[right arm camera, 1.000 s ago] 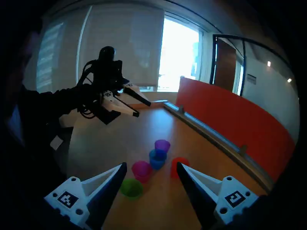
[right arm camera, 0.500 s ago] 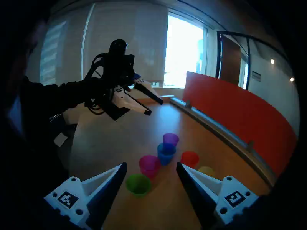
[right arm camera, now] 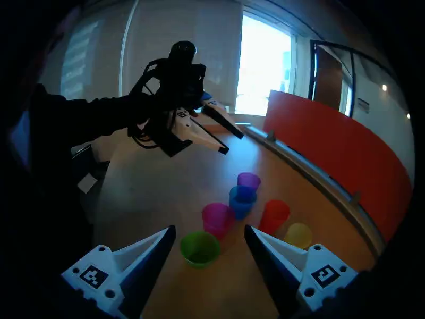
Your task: Pour water
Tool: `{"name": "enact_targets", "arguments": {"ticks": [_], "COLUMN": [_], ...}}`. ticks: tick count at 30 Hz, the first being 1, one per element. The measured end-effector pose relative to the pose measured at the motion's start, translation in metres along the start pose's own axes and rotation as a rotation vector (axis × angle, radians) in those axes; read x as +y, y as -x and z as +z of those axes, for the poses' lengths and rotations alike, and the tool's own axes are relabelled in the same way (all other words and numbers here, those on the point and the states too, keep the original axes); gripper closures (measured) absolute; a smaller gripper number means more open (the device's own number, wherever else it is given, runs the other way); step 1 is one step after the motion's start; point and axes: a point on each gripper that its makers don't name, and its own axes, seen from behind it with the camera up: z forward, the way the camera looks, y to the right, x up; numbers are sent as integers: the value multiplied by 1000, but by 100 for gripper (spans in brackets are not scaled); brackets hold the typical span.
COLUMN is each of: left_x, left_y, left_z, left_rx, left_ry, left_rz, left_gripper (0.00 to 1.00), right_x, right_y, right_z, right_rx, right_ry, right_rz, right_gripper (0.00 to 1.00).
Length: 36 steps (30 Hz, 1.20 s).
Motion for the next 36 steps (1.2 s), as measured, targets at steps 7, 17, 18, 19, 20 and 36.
{"name": "enact_targets", "arguments": {"ticks": [7,17,18,19,20,36], "left_x": [-3,-4,-3,-3,-3,-2], "left_y": [11,22,22,23,24,34], "left_z": [6,12,13,13,14,22], "left_rx": [-18,-38,-40,-42,-44,-59], "left_ry": [-3,0,0,1,1,4], "left_rz": [2,2,5,6,8,6], "left_gripper": [8,8,8,8,8,8], "right_x": [-8,-9,-9,-9,-9,-14], "right_y": [15,37,39,41,43,71], "right_z": [11,23,25,26,27,46], "right_rx": [-29,-73,-76,-80,-84,-135], "right_ry": [-26,-37,-38,-39,-39,-62], "right_rz": [-10,-16,-16,-16,-16,-21], "right_gripper": [0,0,0,0,0,0]}}
